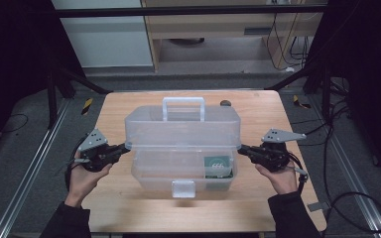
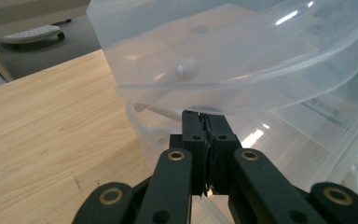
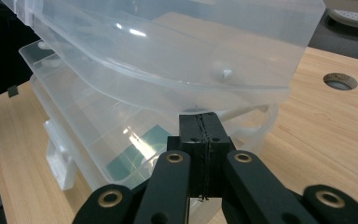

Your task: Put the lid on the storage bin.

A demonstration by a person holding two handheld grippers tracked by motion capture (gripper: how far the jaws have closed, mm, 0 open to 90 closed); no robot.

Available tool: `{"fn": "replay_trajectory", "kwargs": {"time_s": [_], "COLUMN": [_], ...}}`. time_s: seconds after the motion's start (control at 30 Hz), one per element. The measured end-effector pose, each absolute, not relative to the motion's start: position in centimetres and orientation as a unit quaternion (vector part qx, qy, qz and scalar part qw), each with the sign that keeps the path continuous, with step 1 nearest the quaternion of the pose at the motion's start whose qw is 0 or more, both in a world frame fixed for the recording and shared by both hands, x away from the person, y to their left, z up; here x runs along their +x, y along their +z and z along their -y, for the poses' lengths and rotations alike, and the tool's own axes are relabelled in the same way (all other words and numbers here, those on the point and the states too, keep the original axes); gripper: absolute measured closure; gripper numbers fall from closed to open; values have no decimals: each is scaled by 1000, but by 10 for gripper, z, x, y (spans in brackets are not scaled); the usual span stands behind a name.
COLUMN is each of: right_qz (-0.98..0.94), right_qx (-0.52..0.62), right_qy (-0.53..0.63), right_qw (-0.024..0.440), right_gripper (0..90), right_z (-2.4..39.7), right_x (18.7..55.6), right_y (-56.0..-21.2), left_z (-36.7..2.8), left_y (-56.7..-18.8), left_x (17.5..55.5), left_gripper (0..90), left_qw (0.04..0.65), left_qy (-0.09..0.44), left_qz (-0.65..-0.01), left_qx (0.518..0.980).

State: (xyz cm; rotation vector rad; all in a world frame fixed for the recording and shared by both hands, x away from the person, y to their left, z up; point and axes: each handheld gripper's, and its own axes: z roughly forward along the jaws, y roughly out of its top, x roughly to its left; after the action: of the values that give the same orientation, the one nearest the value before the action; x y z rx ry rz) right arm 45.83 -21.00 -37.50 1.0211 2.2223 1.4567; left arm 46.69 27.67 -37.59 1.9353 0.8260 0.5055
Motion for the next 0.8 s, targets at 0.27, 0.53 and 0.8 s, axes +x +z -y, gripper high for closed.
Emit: {"fn": "replay_trajectory", "kwargs": {"time_s": [0.27, 0.53, 0.8], "right_qz": [-781, -787, -796], "right_qx": [360, 362, 364], "right_qy": [490, 480, 463], "right_qw": [146, 140, 138], "right_gripper": [899, 896, 897], "right_z": [210, 210, 211], "right_x": [456, 455, 456], "right_y": [-383, -389, -396], "left_z": [-279, -283, -286], "left_y": [-384, -391, -397], "left_x": [470, 474, 477], "left_gripper": [863, 857, 850], "left_qw": [450, 444, 432], "left_qy": [207, 202, 202], "left_qz": [-343, -349, -358], "left_qx": [798, 800, 803]}}
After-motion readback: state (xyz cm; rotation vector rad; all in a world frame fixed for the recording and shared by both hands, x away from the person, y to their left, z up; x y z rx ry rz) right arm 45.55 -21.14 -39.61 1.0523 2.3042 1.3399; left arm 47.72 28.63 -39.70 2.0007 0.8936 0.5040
